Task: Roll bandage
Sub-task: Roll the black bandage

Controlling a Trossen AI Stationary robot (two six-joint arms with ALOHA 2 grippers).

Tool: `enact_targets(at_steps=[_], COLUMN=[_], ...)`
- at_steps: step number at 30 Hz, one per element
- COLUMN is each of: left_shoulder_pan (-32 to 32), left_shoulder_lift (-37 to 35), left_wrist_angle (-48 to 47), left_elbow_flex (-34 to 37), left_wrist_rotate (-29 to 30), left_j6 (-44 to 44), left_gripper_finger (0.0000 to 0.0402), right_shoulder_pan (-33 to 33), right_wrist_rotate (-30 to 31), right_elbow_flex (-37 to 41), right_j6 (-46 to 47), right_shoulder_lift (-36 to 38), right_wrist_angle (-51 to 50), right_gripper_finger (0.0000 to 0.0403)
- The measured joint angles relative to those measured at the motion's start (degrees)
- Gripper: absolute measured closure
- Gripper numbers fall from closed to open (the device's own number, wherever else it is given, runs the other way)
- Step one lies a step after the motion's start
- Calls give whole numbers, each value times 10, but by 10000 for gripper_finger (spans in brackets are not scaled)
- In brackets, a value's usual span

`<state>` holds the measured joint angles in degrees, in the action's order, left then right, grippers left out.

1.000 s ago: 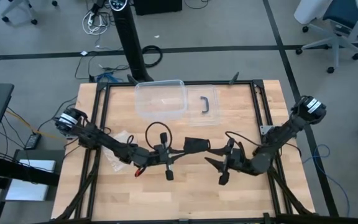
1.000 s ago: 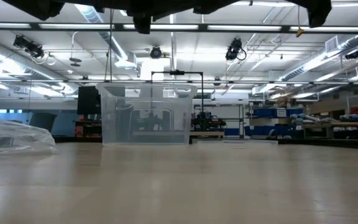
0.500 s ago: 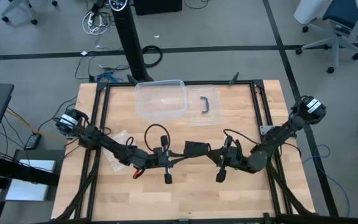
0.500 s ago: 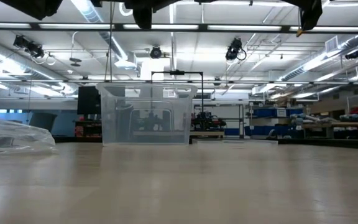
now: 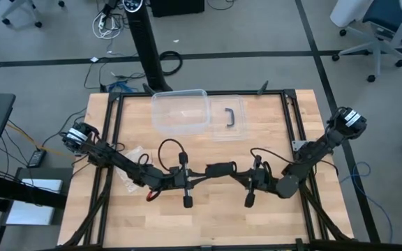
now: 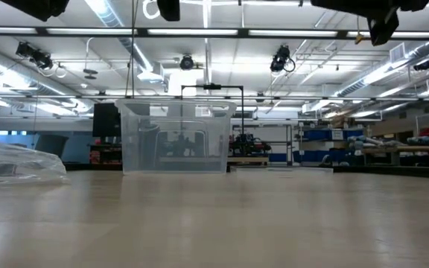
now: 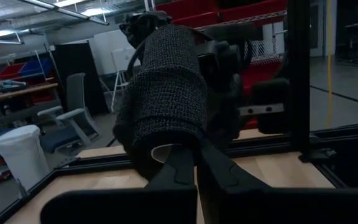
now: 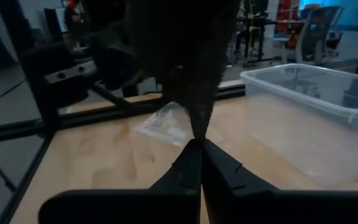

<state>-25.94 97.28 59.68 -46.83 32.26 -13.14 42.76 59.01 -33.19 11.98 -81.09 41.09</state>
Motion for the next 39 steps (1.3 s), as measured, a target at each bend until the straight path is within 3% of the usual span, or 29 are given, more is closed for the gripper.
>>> enact_targets(at_steps=[8,17,21,28,34,39], left_shoulder_pan=[-2,-3,-3,-3,-3,-4], left_shoulder_lift=[-7,-38,-38,-48,-55,-56], left_wrist_angle=[-1,3,5,16,4,-89], left_elbow_flex=[0,0,0,0,0,0], left_wrist_rotate=[-5,-110,-138,-114,-147,-191], left_j6=[0,73,96,61,62,89], left_gripper_finger=[401,401,401,401,401,401], right_shoulder_pan=[39,25,16,32,46,47], right_wrist_rotate=[-1,-1,-31,-124,-110,-97], right_elbow_flex=[0,0,0,0,0,0], right_j6=[31,112,122,160,146,123], right_shoulder_lift=[65,102,103,100,91,91], right_wrist_angle=[-94,-250,-254,-251,-245,-231], right_gripper_finger=[402,403,403,403,400,377])
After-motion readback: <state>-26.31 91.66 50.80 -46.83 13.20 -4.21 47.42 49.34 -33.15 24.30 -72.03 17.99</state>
